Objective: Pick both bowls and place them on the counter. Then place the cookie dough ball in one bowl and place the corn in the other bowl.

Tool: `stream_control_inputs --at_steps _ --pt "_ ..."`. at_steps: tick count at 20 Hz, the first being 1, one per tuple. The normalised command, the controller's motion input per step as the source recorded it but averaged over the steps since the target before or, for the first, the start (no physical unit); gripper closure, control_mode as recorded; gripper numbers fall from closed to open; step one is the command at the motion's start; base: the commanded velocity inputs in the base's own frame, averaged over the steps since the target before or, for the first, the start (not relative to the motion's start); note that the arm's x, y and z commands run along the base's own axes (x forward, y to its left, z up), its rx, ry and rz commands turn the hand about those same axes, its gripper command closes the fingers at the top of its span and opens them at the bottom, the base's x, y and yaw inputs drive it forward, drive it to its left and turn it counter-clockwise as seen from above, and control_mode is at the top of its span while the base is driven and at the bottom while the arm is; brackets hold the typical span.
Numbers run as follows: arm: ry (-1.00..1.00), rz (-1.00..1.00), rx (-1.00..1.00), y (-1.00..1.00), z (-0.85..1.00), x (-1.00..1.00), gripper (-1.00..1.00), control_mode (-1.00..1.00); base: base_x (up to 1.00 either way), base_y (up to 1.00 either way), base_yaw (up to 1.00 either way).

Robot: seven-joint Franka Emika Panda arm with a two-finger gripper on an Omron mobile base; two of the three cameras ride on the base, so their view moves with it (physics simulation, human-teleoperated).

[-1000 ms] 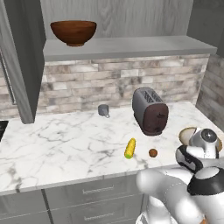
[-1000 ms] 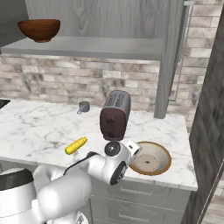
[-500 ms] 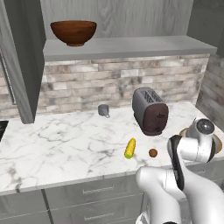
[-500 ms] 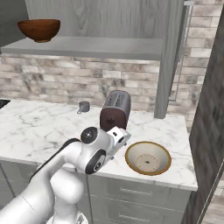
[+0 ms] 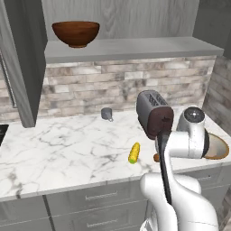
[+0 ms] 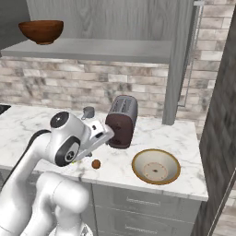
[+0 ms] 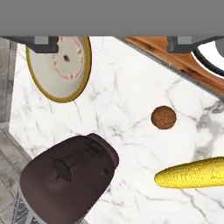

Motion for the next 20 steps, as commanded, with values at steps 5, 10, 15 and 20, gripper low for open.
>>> stream_control_inputs --at_steps 5,10,15,20 --pt "-0.03 -0.02 0.12 0.26 0.0 -0.63 -1.0 -1.0 0.0 0.0 0.0" --pt "-0.16 -0.07 0.17 0.67 0.23 -0.21 -1.0 -1.0 0.0 0.0 0.0" --pt "-0.23 -0.2 0.2 0.81 0.28 -0.24 -1.0 -1.0 0.0 0.0 0.0" --pt "-0.18 -0.23 0.2 0.76 0.24 -0.08 -1.0 -1.0 0.0 0.0 0.0"
